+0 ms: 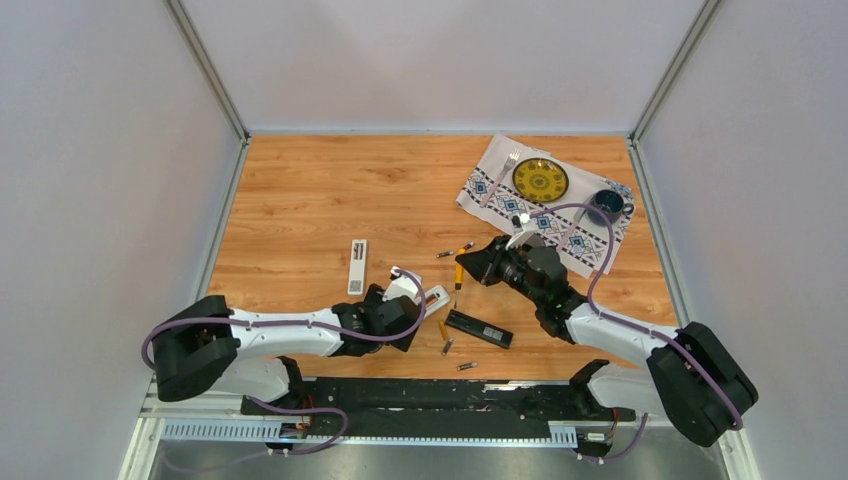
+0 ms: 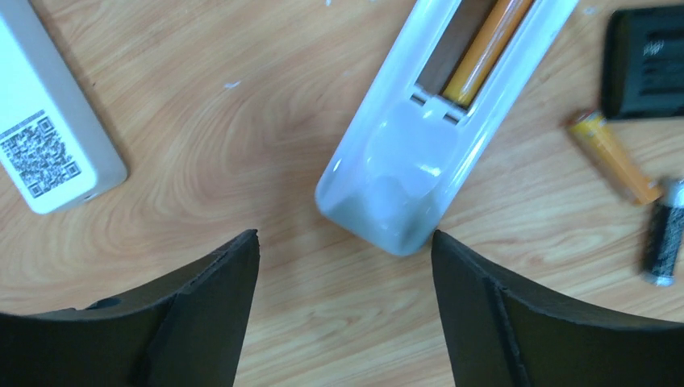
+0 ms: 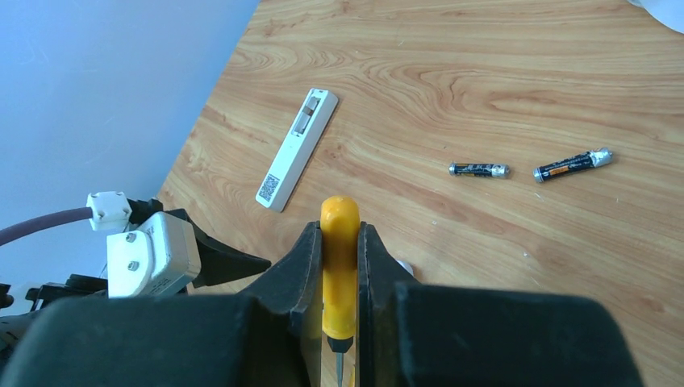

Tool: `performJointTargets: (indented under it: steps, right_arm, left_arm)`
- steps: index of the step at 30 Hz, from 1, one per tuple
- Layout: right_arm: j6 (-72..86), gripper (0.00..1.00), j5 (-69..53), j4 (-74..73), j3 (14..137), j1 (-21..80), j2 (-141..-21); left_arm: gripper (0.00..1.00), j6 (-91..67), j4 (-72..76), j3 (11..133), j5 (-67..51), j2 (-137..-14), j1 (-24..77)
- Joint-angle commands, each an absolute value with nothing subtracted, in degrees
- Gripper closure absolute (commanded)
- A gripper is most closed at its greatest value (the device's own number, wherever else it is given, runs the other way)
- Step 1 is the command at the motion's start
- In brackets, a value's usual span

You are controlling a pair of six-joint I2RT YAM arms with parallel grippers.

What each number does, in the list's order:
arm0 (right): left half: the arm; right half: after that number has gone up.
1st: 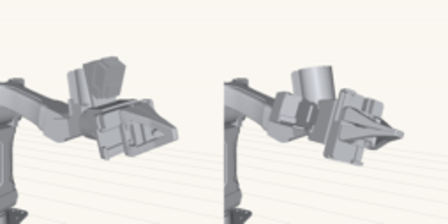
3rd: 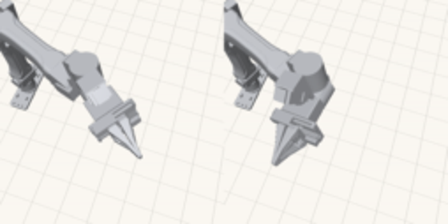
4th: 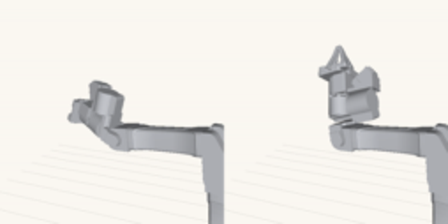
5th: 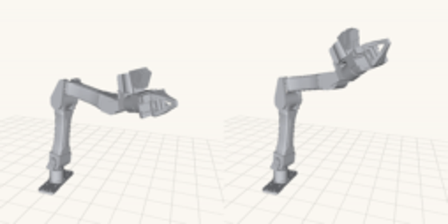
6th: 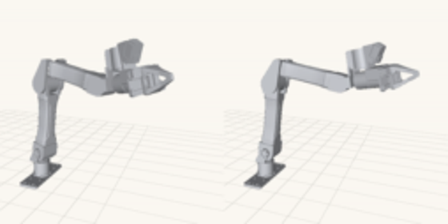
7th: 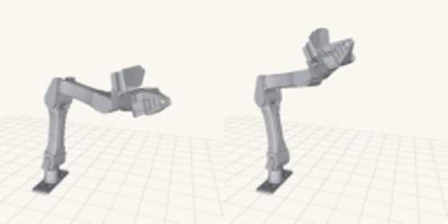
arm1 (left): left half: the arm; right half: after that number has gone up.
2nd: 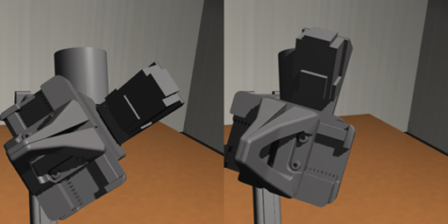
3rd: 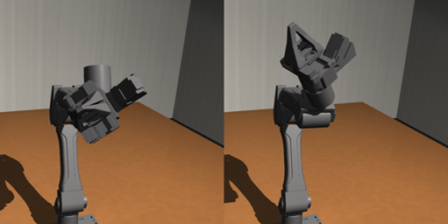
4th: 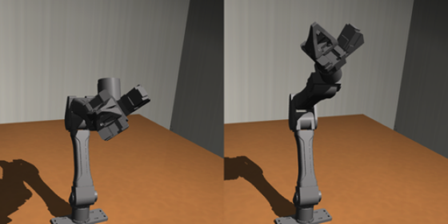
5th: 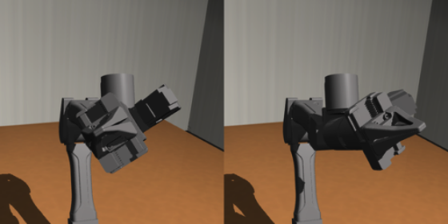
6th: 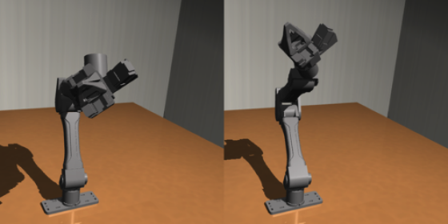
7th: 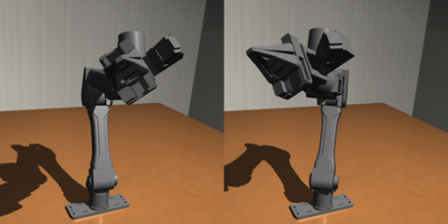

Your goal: Unload the batteries from the remote control

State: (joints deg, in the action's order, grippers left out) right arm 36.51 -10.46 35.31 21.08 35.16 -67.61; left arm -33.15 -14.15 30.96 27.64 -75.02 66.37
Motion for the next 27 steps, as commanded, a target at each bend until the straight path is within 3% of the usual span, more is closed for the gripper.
performJointTargets:
  steps: [1,27]
  right_arm:
    - [35.4,1.0,-9.7,36.2,22.7,35.0,-66.4]
    - [35.0,1.0,-10.0,35.5,22.8,35.0,-66.1]
  left_arm:
    - [0.13,-34.2,-20.5,31.3,30.4,-73.3,66.4]
    - [0.25,-25.8,-11.3,38.2,22.9,-81.9,56.3]
